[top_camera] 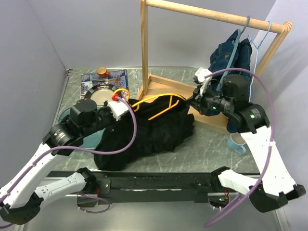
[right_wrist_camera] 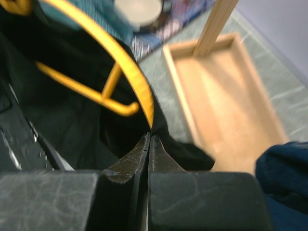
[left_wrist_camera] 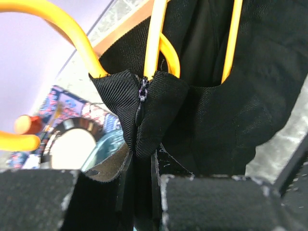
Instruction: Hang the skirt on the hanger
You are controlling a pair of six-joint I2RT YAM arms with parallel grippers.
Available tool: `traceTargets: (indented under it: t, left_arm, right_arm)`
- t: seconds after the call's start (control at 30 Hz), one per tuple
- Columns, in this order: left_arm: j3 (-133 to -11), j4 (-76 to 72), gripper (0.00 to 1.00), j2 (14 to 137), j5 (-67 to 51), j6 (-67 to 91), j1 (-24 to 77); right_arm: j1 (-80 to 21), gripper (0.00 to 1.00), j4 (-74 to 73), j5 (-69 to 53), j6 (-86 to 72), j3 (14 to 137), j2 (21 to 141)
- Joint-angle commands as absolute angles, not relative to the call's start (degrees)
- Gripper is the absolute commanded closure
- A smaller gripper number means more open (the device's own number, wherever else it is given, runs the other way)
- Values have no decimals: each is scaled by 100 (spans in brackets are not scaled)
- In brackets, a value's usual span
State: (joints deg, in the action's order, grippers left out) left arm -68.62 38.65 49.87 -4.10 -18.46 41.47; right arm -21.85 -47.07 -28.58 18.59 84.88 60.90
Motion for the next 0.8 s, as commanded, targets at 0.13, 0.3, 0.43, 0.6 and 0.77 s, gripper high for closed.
traceTargets:
  t: [0.13,0.3,0.43,0.6,0.77]
  left_arm:
    - [-6663,3656,99,5001,507,-2575,4675]
    - [-6381,3577,99,5124,1370,-2786,5150]
    - [-6346,3568,99,5159,1880,-2944,5370]
    - [-6214,3533,99,5212,2230,-3076,5642]
    - [-6258,3358,99,5370,2759,-3269,5993]
  right_arm:
    - [-2136,100,-4773,-3059,1802,8797,6064]
    - [-2057,100,-4781,-3497,1670,9061,6161]
    - [-2048,100,-4755,-3630,1661,8956,6152]
    - [-1942,100,-4825,-3813,1635,9219,6327]
    - [-1977,100,-5106,-4780,1688,9527,6705]
